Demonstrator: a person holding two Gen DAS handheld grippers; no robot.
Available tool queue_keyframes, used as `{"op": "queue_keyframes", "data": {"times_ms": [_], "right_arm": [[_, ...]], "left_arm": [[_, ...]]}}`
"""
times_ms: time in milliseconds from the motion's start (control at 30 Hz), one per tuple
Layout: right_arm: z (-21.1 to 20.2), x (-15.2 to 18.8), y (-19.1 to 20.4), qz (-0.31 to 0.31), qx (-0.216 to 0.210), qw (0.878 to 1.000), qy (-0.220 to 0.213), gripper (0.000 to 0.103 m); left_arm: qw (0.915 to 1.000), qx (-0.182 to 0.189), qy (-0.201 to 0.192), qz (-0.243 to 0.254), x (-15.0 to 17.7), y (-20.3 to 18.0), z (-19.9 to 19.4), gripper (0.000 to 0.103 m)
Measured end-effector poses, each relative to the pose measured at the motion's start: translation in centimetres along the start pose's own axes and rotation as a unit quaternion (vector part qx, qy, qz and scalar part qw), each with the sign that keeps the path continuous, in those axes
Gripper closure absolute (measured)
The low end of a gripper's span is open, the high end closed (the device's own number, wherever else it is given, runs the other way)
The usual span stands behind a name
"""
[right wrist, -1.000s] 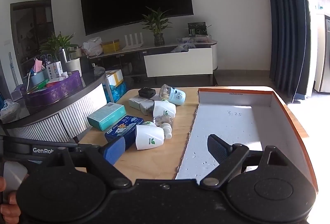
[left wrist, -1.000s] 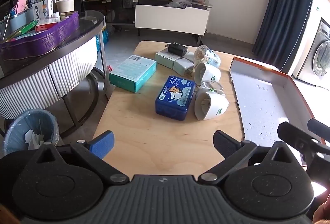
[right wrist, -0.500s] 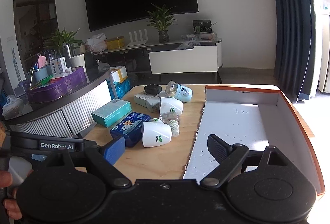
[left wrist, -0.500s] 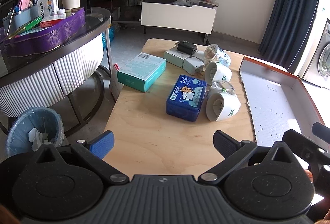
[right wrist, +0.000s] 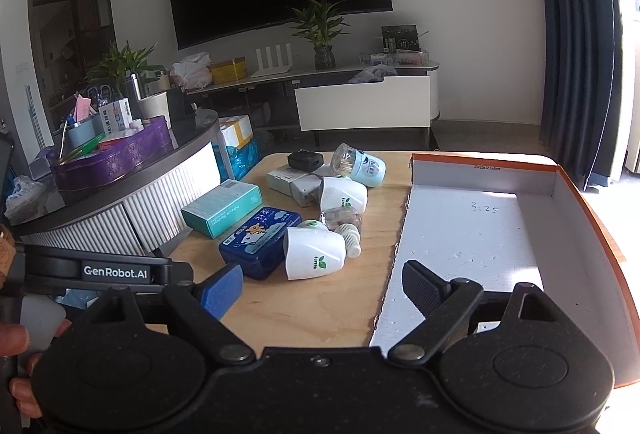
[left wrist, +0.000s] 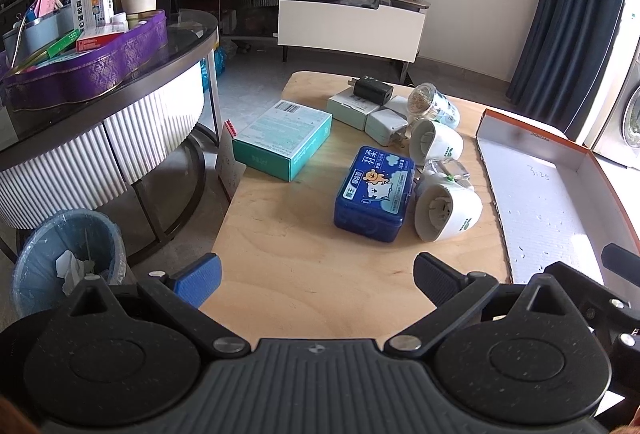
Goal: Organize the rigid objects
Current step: 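Move both tools toward the teal box on the table, then grasp the teal bandage box with the left gripper while the right gripper approaches the white heater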
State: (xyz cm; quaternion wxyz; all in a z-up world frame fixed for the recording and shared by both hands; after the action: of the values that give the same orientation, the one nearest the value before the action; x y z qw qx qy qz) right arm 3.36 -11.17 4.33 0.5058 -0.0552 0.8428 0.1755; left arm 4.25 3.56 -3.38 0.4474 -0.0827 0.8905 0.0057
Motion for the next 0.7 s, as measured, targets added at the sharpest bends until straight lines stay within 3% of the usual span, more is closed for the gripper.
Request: {"op": "queue_keyframes", "data": {"times_ms": [700], "right_arm": [[3.9, -1.9, 0.8, 0.007, -0.004, 1.0, 0.023, 0.001]], "left_arm": [[0.9998, -0.006, 0.006, 0.016, -3.4, 1.0, 2.4, 0.0]]}}
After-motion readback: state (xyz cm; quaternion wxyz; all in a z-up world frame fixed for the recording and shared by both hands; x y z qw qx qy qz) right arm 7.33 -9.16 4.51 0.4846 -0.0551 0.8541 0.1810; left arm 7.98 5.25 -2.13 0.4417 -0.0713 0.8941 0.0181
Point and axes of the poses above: each gripper's, at about its wrist camera, not at the fingertips, and z roughly the way its jaws point, y to its left, x to its underside, the point moved 4 cm from there along z, roughly the way its jaws point, and after that the axes turned 8 degrees about -y, right-handed, at the moved point
